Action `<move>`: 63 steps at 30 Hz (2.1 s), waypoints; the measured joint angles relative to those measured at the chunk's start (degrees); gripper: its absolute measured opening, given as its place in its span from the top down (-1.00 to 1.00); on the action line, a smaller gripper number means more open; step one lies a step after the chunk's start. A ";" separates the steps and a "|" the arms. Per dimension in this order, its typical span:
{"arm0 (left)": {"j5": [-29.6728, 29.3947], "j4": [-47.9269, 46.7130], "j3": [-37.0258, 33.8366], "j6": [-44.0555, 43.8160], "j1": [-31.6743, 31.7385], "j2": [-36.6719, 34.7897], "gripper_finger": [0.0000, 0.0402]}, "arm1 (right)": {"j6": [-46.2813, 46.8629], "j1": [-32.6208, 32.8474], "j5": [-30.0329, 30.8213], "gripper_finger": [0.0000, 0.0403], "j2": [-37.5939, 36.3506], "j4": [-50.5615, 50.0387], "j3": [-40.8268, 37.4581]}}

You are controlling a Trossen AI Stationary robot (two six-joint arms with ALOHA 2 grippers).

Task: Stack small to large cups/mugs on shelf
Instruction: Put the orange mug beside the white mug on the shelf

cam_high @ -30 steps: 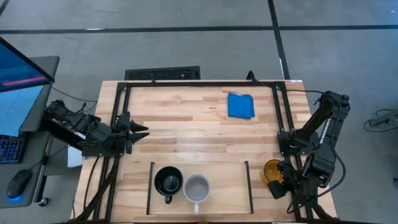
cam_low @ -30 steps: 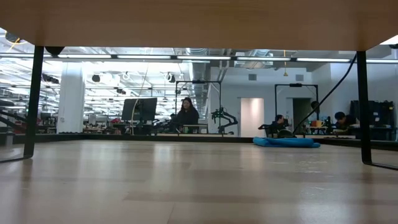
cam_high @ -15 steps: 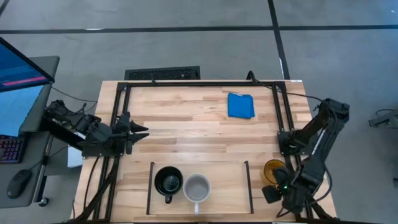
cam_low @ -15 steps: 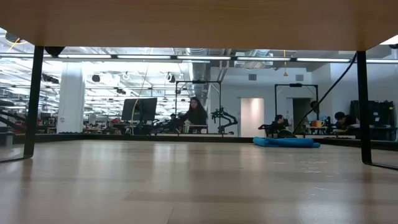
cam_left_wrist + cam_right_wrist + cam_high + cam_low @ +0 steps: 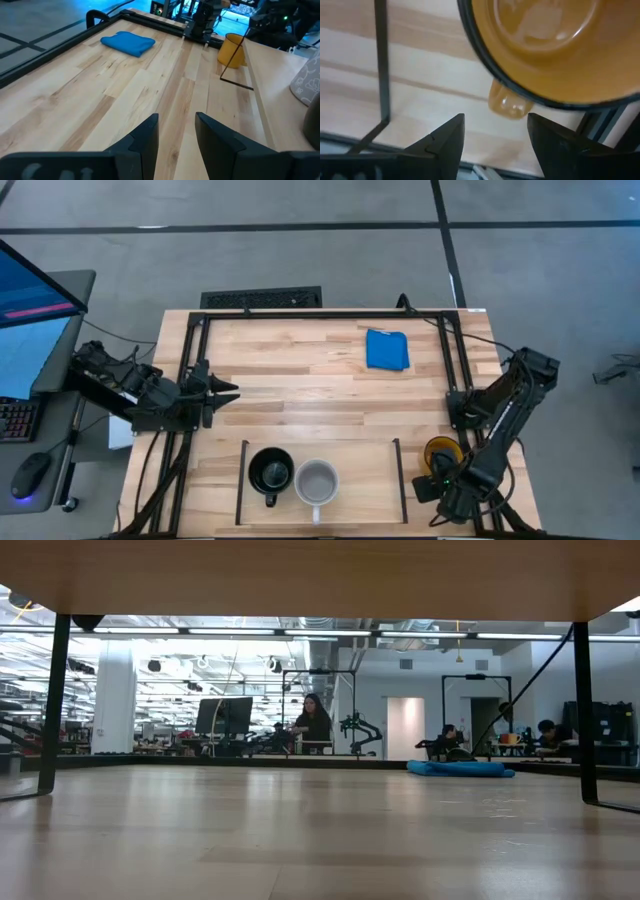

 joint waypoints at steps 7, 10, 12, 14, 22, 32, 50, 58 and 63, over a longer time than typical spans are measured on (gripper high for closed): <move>0.00 0.00 0.00 -0.02 0.00 0.00 0.41 | 0.67 -1.73 -1.72 -0.19 2.89 -1.38 0.02; -0.01 0.01 0.00 -0.02 0.00 0.00 0.41 | 1.09 -2.37 -1.74 -0.19 4.02 -1.82 0.02; -0.01 0.01 0.00 -0.02 0.00 -0.01 0.41 | 1.11 -2.75 -1.92 -0.19 4.66 -1.96 0.02; -0.02 0.00 0.00 -0.02 0.00 0.00 0.41 | 1.14 -3.00 -2.00 -0.18 5.22 -1.90 0.02; -0.04 -0.07 0.00 -0.03 0.02 -0.01 0.41 | 1.12 -3.00 -2.04 0.14 5.33 -2.04 0.02; -0.04 -0.15 0.00 -0.03 0.00 0.00 0.41 | 0.43 -2.96 -1.88 0.50 5.29 -2.03 0.02; -0.04 -0.17 0.00 -0.04 0.00 -0.01 0.41 | 0.00 -3.00 -1.42 0.50 1.90 -8.48 6.11; -0.04 -0.20 0.00 -0.04 0.02 0.00 0.41 | 0.67 -3.00 -1.29 0.50 1.07 -18.67 14.19; -0.04 -0.18 0.00 -0.04 0.00 -0.01 0.41 | 1.06 -3.00 -1.23 0.50 1.03 -26.79 21.18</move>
